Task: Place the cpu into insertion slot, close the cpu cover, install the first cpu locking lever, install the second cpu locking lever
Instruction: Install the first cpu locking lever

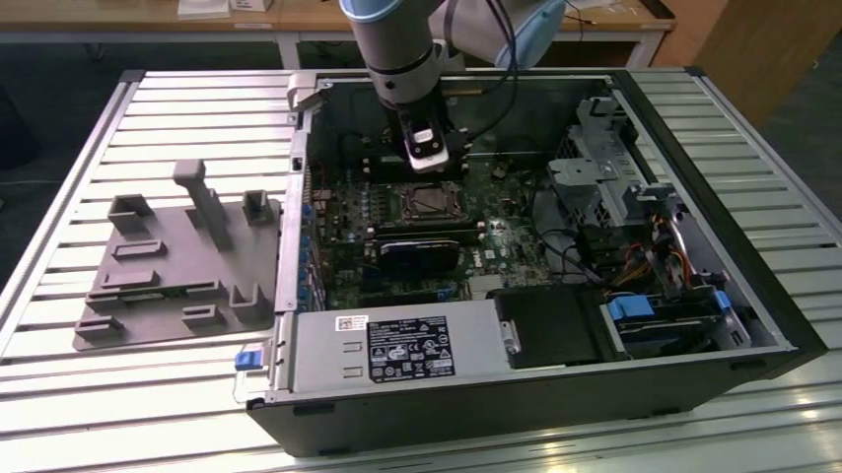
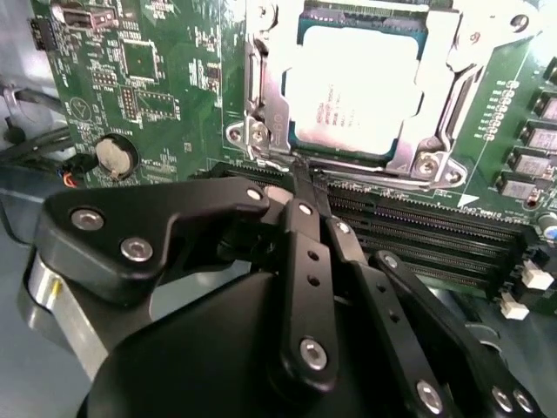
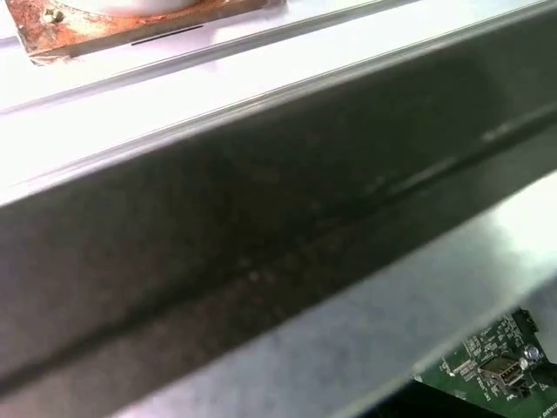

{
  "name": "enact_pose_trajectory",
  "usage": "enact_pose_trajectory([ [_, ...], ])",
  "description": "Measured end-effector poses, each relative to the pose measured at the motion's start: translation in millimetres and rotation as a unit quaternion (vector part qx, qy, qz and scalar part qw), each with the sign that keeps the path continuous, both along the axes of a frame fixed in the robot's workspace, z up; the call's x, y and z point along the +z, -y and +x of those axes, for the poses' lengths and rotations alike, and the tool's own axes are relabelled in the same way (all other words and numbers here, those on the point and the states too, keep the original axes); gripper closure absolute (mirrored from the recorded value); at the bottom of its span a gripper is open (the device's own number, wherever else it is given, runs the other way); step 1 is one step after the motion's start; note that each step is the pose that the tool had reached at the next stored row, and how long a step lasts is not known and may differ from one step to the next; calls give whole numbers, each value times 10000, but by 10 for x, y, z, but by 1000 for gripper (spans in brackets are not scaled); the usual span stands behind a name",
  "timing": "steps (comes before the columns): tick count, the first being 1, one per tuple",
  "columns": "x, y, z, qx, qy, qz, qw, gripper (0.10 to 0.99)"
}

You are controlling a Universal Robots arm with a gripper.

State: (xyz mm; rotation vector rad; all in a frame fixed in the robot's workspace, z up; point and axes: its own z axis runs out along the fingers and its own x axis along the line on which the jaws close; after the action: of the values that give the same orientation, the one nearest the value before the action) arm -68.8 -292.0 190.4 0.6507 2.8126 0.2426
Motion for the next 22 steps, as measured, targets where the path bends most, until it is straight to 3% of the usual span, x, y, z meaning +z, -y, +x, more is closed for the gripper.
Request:
enact_pose_trajectory([
  [5, 11, -1, 1, 0, 2, 31, 10000, 984],
  [9, 67, 0, 0, 0, 0, 1, 10000, 984],
  [17, 278, 0, 0, 0, 0, -108, 9999, 984],
  [22, 326, 0, 0, 0, 0, -252, 9997, 984],
])
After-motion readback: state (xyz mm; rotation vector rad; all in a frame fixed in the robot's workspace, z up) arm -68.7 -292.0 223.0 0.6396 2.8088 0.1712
